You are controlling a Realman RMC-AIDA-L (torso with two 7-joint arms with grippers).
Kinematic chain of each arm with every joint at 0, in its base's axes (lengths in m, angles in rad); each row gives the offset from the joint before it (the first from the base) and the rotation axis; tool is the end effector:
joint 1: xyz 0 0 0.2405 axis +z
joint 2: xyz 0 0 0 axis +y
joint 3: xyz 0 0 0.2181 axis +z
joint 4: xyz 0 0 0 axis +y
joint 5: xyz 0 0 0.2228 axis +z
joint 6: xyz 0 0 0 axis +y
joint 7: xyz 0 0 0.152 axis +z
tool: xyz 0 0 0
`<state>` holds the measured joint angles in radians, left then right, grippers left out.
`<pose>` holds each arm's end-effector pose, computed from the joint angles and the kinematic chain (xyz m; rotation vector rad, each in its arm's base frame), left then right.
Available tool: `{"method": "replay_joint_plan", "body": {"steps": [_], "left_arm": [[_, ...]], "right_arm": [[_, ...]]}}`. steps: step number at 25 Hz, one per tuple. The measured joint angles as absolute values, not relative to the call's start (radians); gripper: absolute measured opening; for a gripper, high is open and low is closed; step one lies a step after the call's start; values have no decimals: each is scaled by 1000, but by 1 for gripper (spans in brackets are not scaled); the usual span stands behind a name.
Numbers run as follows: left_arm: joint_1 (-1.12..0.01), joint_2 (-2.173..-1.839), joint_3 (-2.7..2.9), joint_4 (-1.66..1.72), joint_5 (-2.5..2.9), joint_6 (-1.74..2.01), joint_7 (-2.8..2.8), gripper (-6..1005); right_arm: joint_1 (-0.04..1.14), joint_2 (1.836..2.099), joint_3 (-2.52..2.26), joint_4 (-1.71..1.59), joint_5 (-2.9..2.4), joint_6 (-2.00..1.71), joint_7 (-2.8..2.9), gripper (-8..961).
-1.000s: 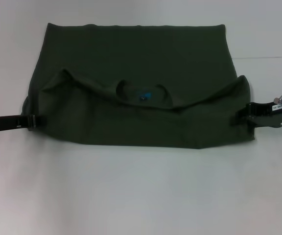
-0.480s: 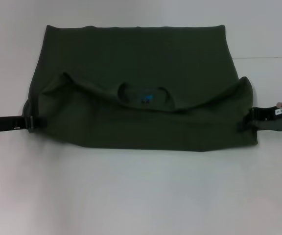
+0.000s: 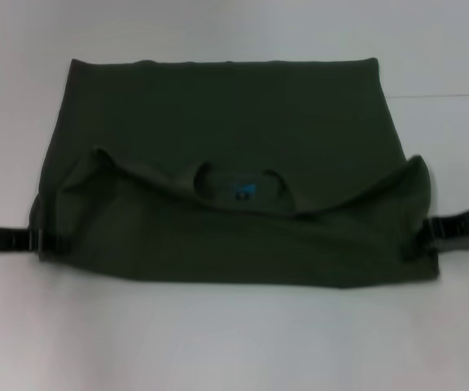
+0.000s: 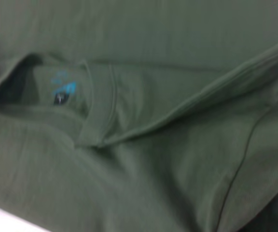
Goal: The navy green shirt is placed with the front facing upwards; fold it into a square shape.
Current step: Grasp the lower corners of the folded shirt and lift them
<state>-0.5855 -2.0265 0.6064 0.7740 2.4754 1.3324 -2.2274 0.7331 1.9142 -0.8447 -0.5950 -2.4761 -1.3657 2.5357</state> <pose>-0.3006 0.3562 0.0528 -2.2096 -1.5530 -0.1885 0.2724 0.3730 0.0378 -2.2096 1.7885 -0.0533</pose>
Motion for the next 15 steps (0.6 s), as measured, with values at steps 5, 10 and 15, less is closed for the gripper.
{"method": "replay_joint_plan", "body": {"steps": [5, 10, 15], "left_arm": [[-552, -2025, 606, 851, 2507, 1484, -2275, 46], [-518, -2020, 586, 931, 2543, 1680, -2298, 45], [-504, -2017, 545, 942, 2622, 1811, -2291, 45]], "right_arm": [[722, 1922, -853, -595, -2533, -1444, 2506, 47], [713, 1924, -855, -595, -2551, -1534, 2453, 47], [709, 1925, -855, -595, -2554, -1601, 2411, 47]]}}
